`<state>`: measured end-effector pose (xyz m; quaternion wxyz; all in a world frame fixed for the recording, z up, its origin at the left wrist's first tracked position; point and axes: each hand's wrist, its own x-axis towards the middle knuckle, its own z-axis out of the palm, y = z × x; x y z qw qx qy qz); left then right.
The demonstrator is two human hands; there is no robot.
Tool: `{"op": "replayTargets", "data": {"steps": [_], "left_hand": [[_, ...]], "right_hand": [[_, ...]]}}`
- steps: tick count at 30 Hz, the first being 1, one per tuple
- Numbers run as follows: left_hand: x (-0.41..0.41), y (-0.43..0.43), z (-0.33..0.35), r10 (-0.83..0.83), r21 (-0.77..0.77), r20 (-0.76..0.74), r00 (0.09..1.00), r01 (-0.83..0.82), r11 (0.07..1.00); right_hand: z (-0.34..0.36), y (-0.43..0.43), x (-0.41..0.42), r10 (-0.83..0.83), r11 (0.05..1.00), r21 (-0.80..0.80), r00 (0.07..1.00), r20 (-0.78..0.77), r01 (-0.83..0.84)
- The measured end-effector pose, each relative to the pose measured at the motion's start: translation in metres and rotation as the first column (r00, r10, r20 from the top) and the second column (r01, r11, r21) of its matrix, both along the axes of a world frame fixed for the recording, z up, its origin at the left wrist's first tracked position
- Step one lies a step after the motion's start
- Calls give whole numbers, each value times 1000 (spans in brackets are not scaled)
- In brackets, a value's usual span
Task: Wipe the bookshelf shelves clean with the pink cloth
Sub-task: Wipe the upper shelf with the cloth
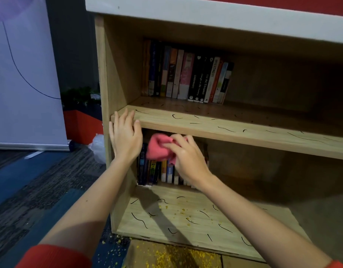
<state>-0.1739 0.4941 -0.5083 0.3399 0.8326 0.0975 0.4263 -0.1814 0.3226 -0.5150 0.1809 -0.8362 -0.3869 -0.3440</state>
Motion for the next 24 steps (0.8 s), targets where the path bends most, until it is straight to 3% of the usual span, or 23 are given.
{"op": "replayTargets", "data": {"steps": [5, 8, 11, 13, 16, 18, 21, 24], "left_hand": [[4, 0, 2, -21, 99, -19, 1000, 23, 995], [4, 6, 3, -14, 120, -40, 999, 19, 993], [3, 10, 0, -32, 145, -37, 999, 37, 989], [3, 12, -2, -43, 166, -26, 999, 46, 985], [2, 14, -4, -47, 172, -2, 999, 46, 984], [3, 13, -4, -55, 142, 4, 999, 54, 988], [4, 13, -4, -72, 113, 6, 997, 71, 991], [5, 12, -5, -71, 98, 11, 997, 69, 993]], "right_hand": [[26, -1, 10, -74, 971, 235, 994, 78, 54], [24, -1, 17, -157, 986, 89, 974, 163, 144], [11, -6, 5, -66, 997, -37, 991, 115, 71], [17, -8, 2, -33, 999, 7, 995, 93, 32], [31, -6, 14, -120, 985, 137, 983, 135, 102], [28, -4, 17, -169, 982, 111, 977, 134, 154], [24, -3, 8, -73, 997, 37, 993, 88, 70], [38, -6, 11, -94, 989, 120, 994, 49, 87]]}}
